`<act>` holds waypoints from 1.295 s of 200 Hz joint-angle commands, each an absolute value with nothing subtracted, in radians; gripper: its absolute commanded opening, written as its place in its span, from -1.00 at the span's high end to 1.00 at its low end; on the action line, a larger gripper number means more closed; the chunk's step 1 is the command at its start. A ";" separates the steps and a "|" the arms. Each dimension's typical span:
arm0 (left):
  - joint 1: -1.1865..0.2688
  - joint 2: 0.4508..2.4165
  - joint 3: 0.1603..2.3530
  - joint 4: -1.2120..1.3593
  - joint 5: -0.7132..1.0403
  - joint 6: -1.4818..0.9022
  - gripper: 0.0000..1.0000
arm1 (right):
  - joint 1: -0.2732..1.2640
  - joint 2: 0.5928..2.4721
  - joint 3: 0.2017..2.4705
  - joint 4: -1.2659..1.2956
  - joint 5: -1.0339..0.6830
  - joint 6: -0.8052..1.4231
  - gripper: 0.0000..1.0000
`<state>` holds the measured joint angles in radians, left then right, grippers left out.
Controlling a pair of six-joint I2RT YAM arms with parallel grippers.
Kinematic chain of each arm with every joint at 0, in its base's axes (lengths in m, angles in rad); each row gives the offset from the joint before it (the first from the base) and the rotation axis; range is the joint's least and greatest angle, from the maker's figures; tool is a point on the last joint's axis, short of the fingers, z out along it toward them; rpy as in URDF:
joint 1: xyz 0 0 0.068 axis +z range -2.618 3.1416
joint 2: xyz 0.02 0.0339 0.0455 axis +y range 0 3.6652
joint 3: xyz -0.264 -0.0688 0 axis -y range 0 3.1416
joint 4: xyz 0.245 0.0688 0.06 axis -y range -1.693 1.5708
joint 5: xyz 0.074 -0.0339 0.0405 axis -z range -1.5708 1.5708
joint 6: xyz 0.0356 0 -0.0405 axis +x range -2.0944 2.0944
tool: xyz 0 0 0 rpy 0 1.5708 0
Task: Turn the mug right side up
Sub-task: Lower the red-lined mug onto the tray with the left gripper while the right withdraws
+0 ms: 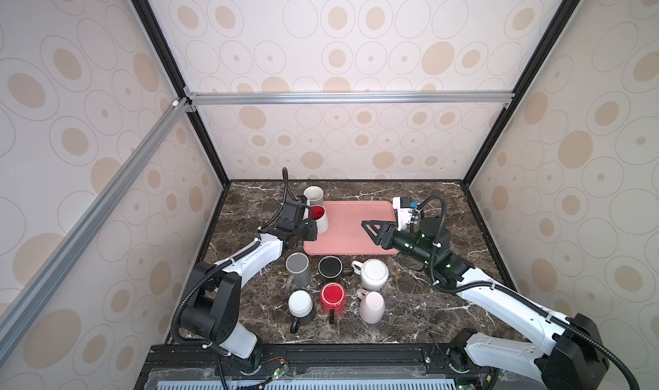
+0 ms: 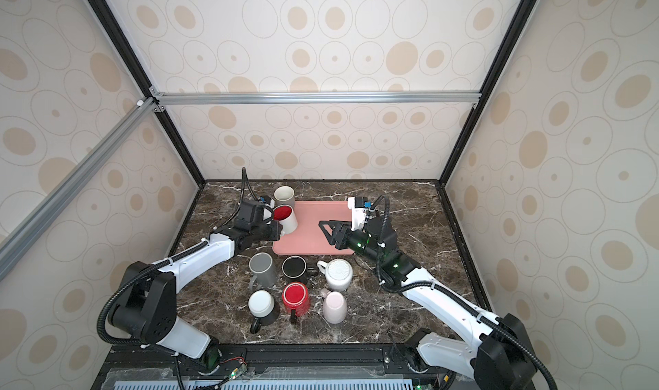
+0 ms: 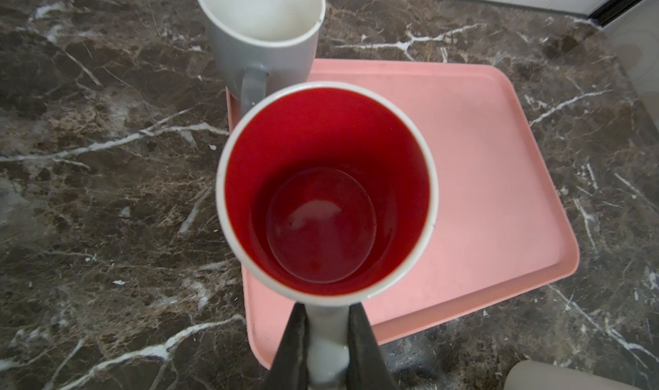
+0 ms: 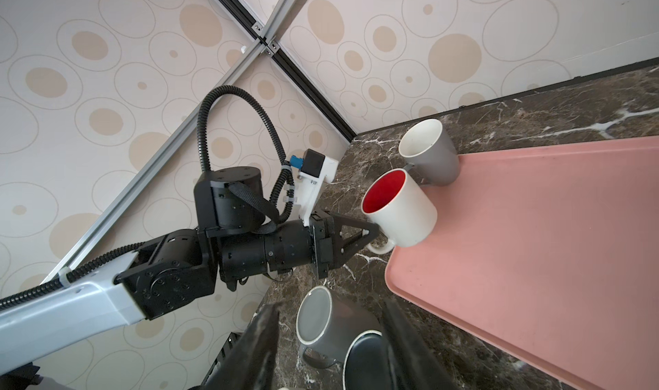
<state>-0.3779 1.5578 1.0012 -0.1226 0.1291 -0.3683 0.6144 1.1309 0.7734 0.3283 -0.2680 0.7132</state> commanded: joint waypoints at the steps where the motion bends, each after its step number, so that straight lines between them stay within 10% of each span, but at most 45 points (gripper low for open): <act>1: -0.381 1.562 1.014 -0.083 0.124 -0.334 1.00 | 0.606 1.115 0.762 0.333 -0.271 0.716 0.03; 193: -0.428 1.585 0.948 -0.165 -0.001 -0.340 1.00 | 0.592 1.134 0.761 0.324 -0.261 0.725 0.01; 259: -0.429 1.492 0.920 -0.169 -0.023 -0.360 0.26 | 0.592 1.137 0.758 0.309 -0.264 0.727 -0.06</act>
<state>-0.4240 1.5528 0.9161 -0.1585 0.0082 -0.3542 0.5999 1.1347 0.7689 0.3134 -0.2653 0.7185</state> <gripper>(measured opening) 0.340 0.519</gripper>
